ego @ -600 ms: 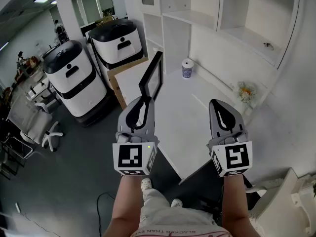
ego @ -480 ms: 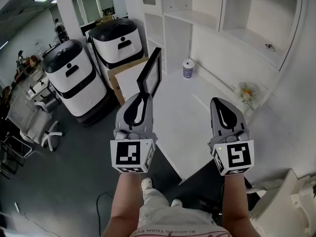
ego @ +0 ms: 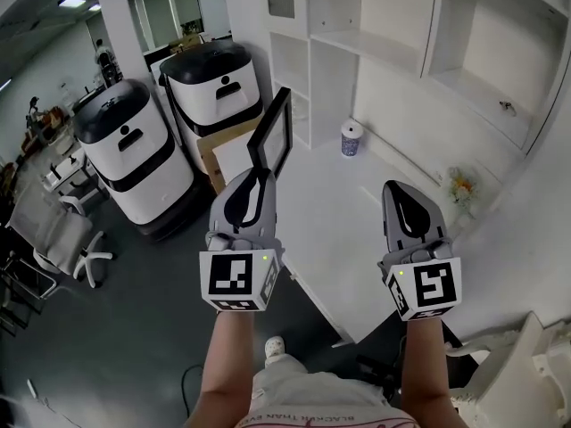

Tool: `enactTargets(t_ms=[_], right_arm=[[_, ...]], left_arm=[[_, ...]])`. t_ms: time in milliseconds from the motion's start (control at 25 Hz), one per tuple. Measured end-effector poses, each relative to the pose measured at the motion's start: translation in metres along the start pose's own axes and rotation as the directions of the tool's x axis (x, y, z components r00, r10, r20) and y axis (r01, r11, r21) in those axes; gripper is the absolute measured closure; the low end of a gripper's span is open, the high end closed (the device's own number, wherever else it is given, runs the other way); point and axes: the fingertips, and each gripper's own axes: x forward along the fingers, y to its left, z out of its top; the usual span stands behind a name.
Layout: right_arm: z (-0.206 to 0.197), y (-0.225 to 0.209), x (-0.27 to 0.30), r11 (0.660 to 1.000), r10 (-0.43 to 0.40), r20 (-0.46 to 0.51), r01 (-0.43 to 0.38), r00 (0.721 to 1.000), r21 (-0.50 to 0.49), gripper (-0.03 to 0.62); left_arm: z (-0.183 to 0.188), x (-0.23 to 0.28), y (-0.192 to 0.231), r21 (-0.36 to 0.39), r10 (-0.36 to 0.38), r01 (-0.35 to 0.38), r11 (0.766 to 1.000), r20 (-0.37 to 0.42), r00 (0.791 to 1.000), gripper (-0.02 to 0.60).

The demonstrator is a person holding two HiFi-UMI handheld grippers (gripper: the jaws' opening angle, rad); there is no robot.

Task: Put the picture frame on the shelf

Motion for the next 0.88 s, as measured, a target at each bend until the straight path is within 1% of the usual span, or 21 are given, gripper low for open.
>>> enactTargets(t_ms=[200, 400, 680, 880], right_arm=[[-0.003, 0.01, 0.039, 0.999, -0.039, -0.017, 0.039, 0.999, -0.01, 0.588], [-0.012, 0.028, 0.081, 0.997, -0.076, -0.039, 0.076, 0.996, -0.003, 0.588], [-0.021, 0.061, 0.13, 0.995, -0.104, -0.063, 0.103, 0.993, -0.015, 0.588], [-0.019, 0.076, 0.157, 0.994, -0.111, -0.062, 0.11, 0.992, -0.015, 0.588]], left_arm=[[-0.008, 0.025, 0.037, -0.006, -0.026, 0.026, 1.0, 0.015, 1.0, 0.515], [-0.029, 0.046, 0.077, -0.015, -0.059, 0.059, 0.998, 0.001, 0.998, 0.515], [-0.051, 0.069, 0.126, -0.016, -0.101, 0.101, 0.995, -0.004, 0.995, 0.515], [-0.06, 0.078, 0.147, -0.017, -0.119, 0.119, 0.993, -0.001, 0.993, 0.515]])
